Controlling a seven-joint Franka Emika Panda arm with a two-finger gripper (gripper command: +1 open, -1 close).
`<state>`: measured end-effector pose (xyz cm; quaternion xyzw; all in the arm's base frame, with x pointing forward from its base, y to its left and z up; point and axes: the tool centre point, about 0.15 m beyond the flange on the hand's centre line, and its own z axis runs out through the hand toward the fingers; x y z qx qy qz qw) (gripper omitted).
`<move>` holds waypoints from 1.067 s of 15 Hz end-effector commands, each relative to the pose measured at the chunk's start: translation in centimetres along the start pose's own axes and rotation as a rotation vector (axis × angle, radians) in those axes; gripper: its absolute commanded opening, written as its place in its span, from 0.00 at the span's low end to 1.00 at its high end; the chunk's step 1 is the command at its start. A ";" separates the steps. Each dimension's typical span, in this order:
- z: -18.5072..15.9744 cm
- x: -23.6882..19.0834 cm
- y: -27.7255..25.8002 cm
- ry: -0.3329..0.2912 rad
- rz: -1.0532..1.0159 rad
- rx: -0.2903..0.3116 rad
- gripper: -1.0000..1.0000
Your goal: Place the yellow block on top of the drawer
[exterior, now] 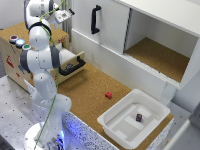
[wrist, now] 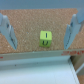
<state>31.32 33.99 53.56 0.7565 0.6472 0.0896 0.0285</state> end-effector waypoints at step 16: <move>5.9 -29.2 -0.1 0.094 0.279 -0.020 1.00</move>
